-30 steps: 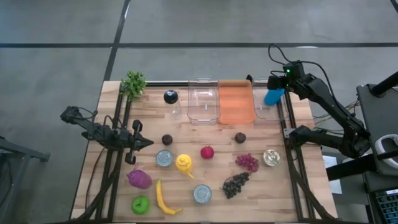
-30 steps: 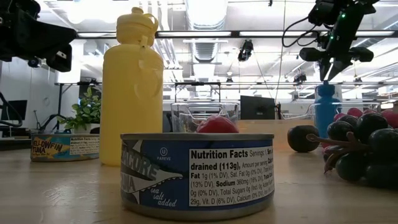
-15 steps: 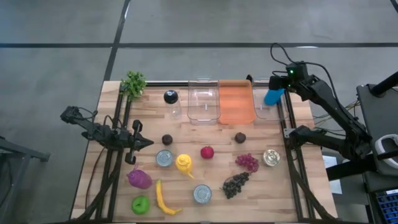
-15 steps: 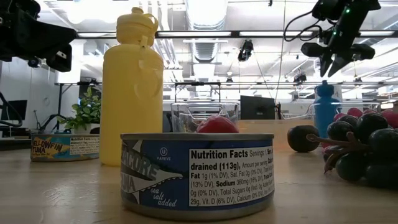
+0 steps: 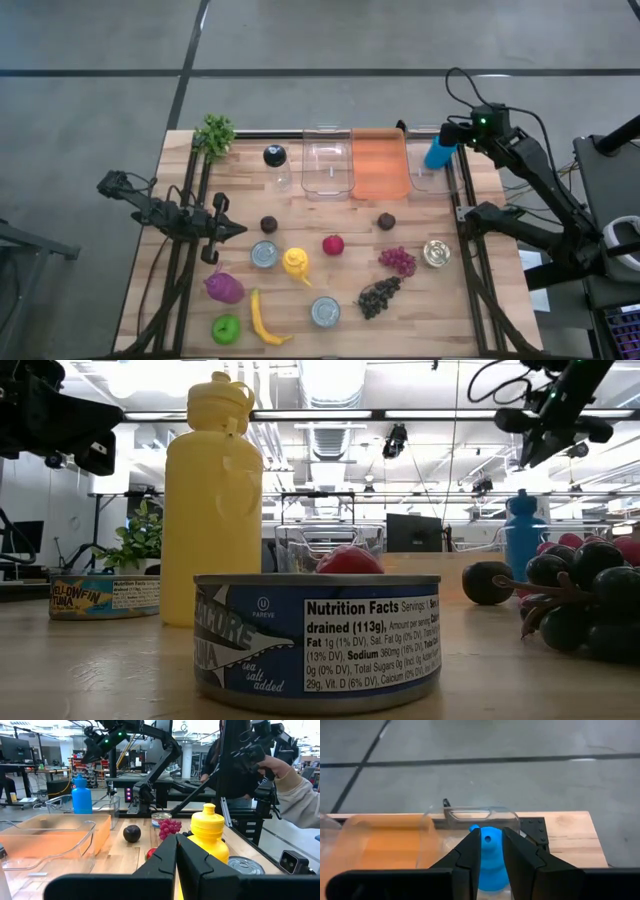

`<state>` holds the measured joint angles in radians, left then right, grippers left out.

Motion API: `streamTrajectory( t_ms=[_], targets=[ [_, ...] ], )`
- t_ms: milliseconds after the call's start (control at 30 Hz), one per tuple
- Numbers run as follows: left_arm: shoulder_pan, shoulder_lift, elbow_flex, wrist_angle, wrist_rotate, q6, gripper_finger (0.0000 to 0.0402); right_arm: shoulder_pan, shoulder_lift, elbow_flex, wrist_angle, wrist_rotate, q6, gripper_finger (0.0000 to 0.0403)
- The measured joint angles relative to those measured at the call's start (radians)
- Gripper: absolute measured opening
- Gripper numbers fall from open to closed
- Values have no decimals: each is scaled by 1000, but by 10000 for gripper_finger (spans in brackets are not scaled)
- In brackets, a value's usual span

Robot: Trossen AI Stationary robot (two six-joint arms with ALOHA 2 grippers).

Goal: Pick & Place Food Item
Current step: Put the red grapes into the orange bin

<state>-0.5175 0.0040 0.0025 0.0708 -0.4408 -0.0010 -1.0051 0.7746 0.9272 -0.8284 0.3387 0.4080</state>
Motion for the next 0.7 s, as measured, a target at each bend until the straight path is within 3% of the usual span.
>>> streamTrajectory(
  t_ms=[333, 700],
  targets=[
    [0, 0, 0, 0, 0, -8, 16, 99, -128, 0, 0, -6, -12, 79],
    [0, 0, 0, 49, -1, -28, 14, 283, -209, 0, 0, -79, -11, 94]
  ],
)
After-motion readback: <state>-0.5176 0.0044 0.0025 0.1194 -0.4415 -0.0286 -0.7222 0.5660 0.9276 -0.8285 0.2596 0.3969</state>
